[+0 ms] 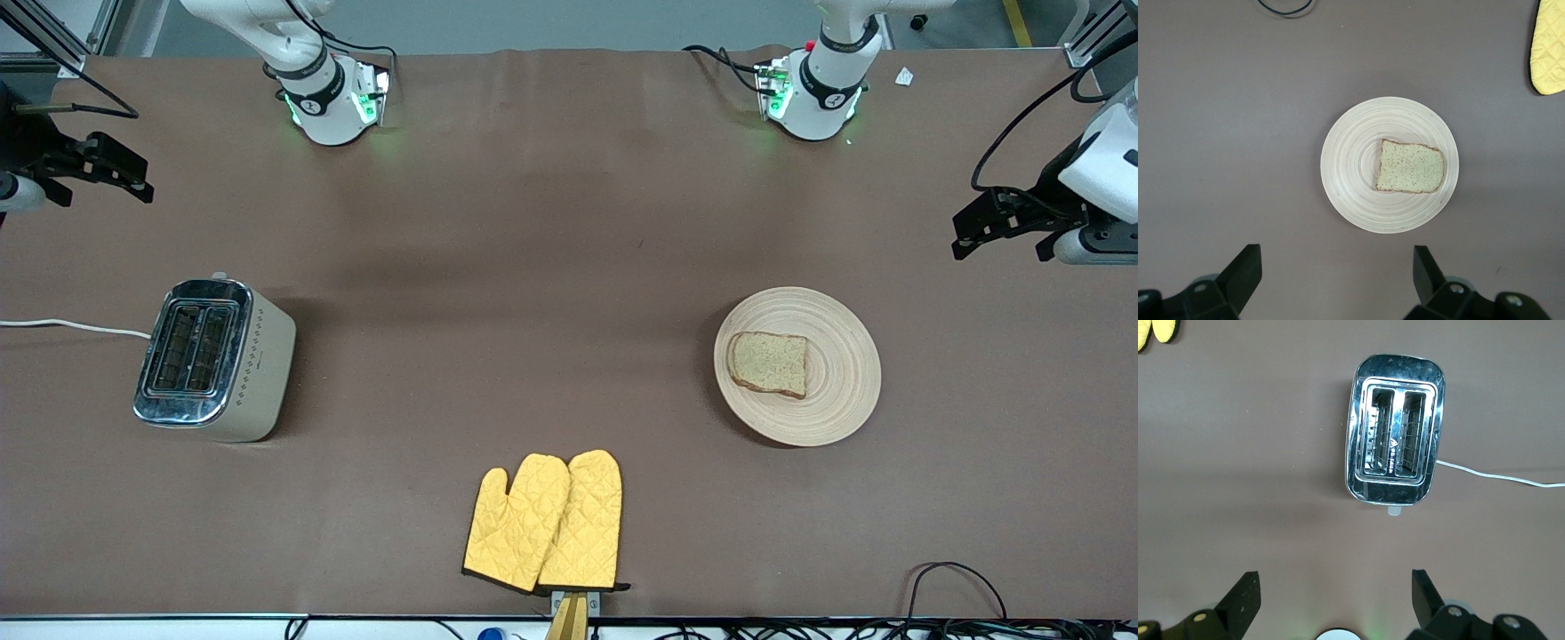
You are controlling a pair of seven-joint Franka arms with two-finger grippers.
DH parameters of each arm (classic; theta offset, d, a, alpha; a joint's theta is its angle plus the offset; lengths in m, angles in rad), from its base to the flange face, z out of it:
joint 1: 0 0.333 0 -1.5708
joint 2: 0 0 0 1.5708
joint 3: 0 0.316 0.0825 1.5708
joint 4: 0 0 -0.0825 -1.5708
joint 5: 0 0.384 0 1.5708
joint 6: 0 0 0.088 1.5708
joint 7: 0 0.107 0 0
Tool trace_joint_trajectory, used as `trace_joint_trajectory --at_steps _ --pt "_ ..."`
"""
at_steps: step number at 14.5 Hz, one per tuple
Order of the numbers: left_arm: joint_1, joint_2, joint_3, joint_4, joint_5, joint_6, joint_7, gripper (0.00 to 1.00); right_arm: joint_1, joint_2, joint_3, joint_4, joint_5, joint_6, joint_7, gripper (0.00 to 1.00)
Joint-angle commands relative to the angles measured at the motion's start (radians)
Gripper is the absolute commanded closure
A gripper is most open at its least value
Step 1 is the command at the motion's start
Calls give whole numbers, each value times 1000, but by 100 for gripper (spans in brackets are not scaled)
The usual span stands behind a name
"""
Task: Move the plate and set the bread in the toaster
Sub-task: 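Lower the left gripper toward the rim of the wooden plate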
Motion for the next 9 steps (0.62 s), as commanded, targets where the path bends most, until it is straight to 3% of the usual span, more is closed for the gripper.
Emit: trace_joint_trajectory --at_steps 1,9 --pt "-5 12 0 18 22 -7 2 0 -1 -28 4 -24 1 10 5 0" --pt "32 52 5 10 -14 -30 8 0 -1 -29 4 -24 1 8 5 0"
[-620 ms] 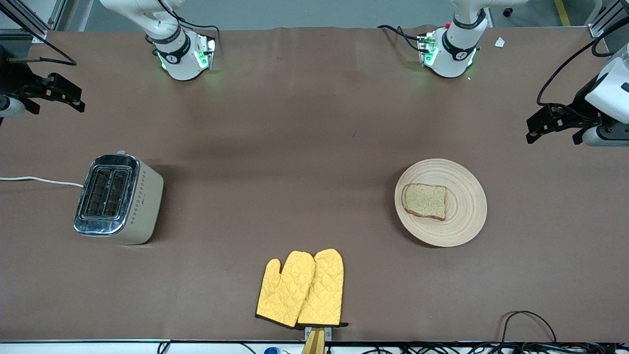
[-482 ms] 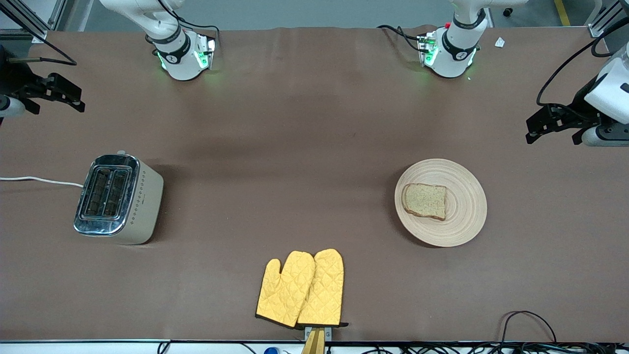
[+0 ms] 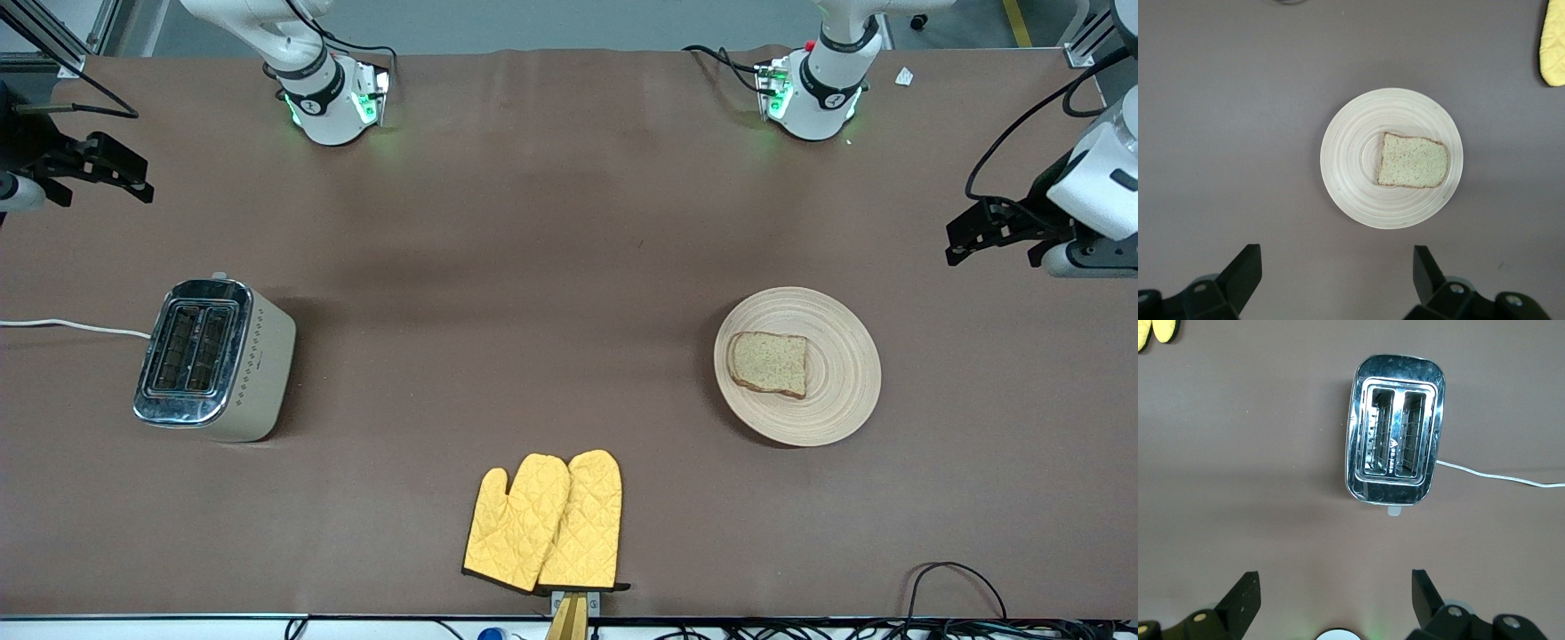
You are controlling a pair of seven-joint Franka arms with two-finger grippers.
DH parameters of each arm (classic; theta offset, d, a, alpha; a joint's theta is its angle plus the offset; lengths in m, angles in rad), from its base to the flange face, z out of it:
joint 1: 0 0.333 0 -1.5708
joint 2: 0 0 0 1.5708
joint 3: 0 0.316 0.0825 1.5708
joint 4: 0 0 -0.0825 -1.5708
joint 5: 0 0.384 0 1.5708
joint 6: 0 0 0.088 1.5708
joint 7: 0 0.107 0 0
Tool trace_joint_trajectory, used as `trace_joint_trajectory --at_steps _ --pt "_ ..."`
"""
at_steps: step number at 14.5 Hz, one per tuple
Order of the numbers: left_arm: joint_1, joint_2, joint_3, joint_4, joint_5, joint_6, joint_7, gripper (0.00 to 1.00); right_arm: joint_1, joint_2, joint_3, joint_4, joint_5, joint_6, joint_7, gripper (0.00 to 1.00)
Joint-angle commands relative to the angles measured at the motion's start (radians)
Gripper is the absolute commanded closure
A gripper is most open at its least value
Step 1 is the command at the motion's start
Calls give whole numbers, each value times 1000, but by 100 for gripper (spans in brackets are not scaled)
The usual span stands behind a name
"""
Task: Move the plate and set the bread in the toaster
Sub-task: 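Lower the left gripper toward the rim of the wooden plate, then grip the plate rim with the left gripper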
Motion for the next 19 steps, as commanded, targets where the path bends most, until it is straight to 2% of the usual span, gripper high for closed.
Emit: trace_joint_trajectory --at_steps 1,5,8,10,16,19 --pt "51 33 3 10 -60 -18 9 0 -1 -28 3 -22 1 9 5 0" --pt "159 146 3 9 -207 -18 104 0 -4 -28 3 -24 1 5 5 0" --pt "245 280 3 12 -382 -17 218 0 -2 -28 3 -24 1 6 5 0" --pt "281 375 3 15 -451 -5 338 0 -1 -28 3 -22 1 8 5 0" --pt "345 640 3 39 -593 52 665 0 -1 -28 5 -22 1 6 5 0" --pt "355 714 3 56 -628 61 739 0 -1 -28 5 -22 1 8 5 0"
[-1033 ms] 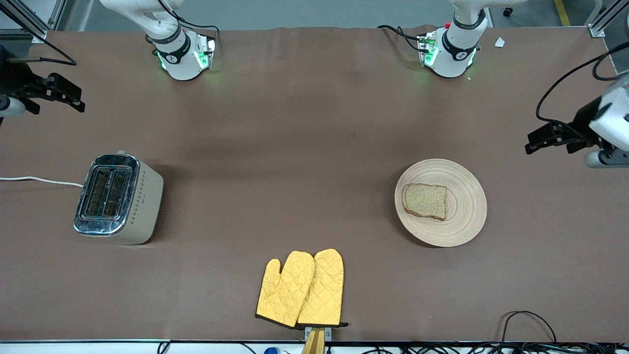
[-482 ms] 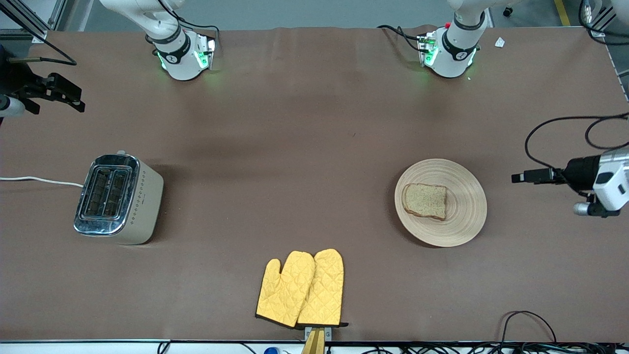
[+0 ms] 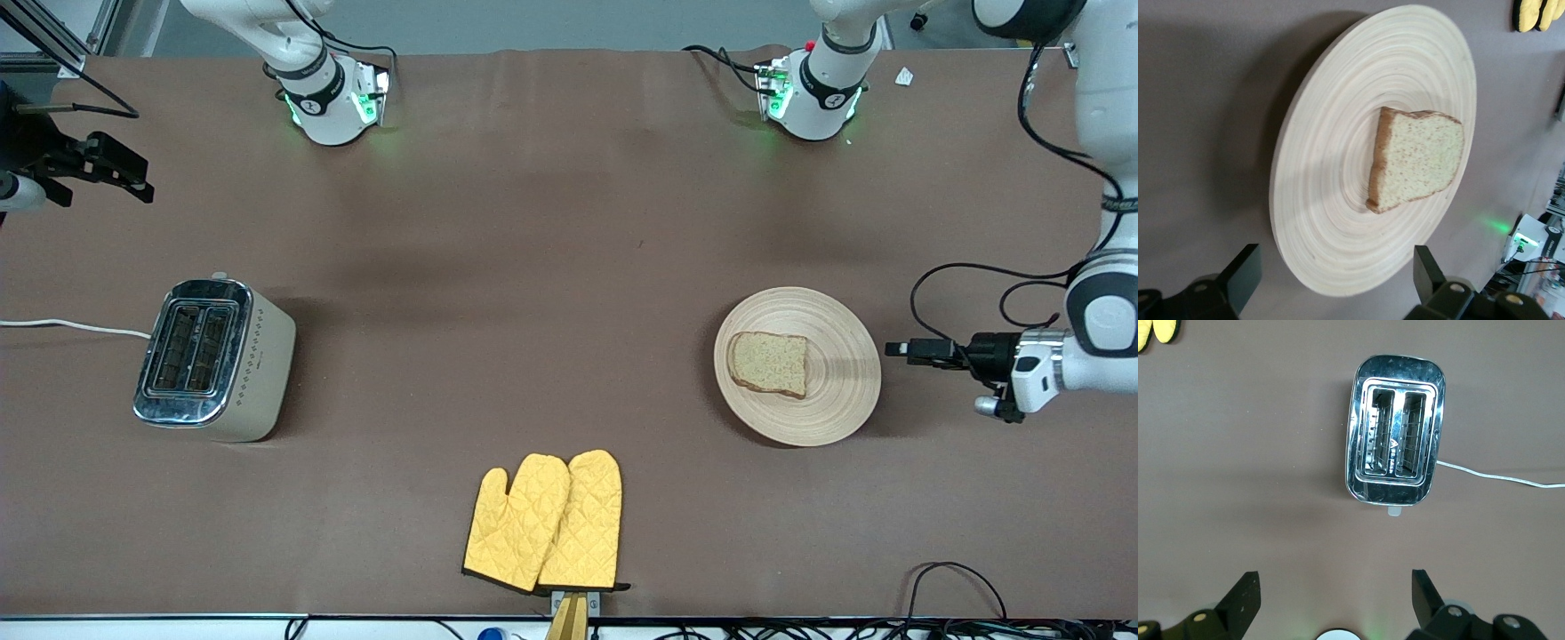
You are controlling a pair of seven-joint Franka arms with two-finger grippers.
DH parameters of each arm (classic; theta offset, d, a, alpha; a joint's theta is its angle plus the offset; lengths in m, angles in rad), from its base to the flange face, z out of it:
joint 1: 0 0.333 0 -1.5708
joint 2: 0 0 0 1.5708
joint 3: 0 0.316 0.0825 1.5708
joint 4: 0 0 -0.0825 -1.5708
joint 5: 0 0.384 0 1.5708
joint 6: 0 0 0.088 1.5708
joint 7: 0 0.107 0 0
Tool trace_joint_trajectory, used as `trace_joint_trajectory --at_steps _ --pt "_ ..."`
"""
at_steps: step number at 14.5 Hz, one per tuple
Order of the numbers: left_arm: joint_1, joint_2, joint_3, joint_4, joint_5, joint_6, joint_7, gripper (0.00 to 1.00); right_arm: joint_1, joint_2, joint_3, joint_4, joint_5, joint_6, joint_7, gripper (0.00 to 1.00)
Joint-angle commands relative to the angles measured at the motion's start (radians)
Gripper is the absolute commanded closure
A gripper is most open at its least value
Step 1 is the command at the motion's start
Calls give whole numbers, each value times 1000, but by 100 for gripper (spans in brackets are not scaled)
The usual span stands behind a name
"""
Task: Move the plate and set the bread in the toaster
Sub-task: 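Grip the plate rim with the left gripper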
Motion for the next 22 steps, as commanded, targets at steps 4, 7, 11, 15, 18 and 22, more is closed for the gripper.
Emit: trace_joint_trajectory --at_steps 4,7,11,15,18,22 --pt "6 84 -6 49 -43 7 97 0 -1 -27 3 -22 1 4 5 0" --pt "5 114 -6 49 -69 7 135 1 -1 -26 3 -22 1 4 5 0" --pt "5 129 -6 49 -86 7 184 30 -1 -27 3 -24 1 1 5 0" --pt "6 141 -6 49 -89 7 235 69 -2 -26 3 -24 1 1 3 0" --pt "11 157 -6 49 -98 7 281 87 -2 -26 1 -24 1 3 2 0" --pt "14 164 -6 49 -126 7 351 99 -2 -26 1 -24 1 4 2 0"
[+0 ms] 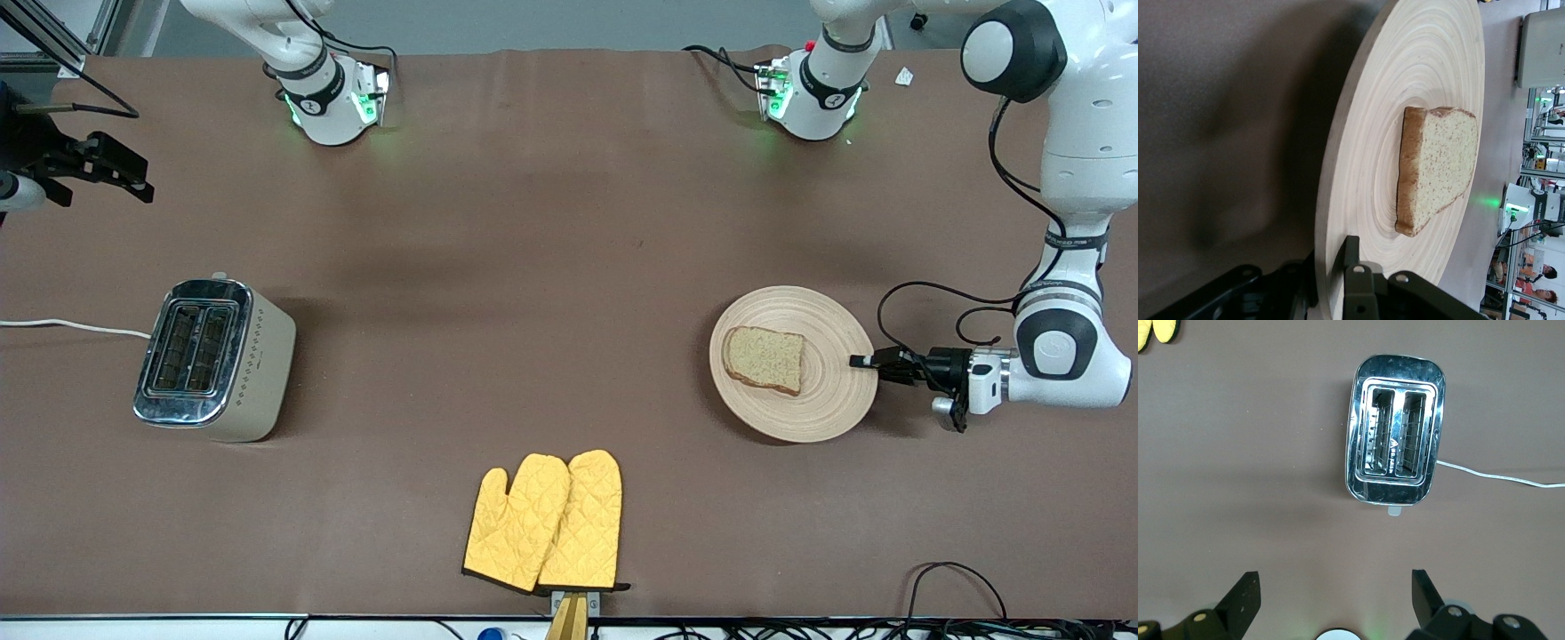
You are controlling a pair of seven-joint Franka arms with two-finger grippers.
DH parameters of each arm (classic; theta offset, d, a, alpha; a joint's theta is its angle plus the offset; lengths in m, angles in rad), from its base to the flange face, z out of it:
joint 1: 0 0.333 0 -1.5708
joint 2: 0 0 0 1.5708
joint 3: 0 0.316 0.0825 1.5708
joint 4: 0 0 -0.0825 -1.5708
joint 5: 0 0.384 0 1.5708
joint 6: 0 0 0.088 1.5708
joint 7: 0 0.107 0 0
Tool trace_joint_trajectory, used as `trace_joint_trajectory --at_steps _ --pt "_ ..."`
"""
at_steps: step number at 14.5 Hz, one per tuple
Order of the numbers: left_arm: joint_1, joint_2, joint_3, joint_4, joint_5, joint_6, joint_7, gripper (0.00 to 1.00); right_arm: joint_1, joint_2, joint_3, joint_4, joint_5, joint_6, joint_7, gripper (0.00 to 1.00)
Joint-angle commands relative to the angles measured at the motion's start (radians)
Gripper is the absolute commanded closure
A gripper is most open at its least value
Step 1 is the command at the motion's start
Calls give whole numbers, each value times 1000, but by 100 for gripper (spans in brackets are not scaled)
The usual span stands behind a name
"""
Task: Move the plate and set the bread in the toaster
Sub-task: 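Grip the plate rim with the left gripper, then slide the plate with the left gripper toward the toaster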
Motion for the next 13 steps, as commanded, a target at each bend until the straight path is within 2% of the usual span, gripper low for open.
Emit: trace_joint_trajectory --at_steps 1,3,9,13 --pt "4 18 -3 15 -28 5 52 99 -2 -26 2 -24 1 5 2 0" --pt "2 9 -10 15 -54 -9 42 100 -1 -26 3 -24 1 5 2 0" --pt "-13 8 -124 15 -183 -46 -105 100 -1 -26 3 -24 1 5 2 0" --pt "-131 8 -138 15 -304 25 -168 100 -2 -24 2 -24 1 9 2 0"
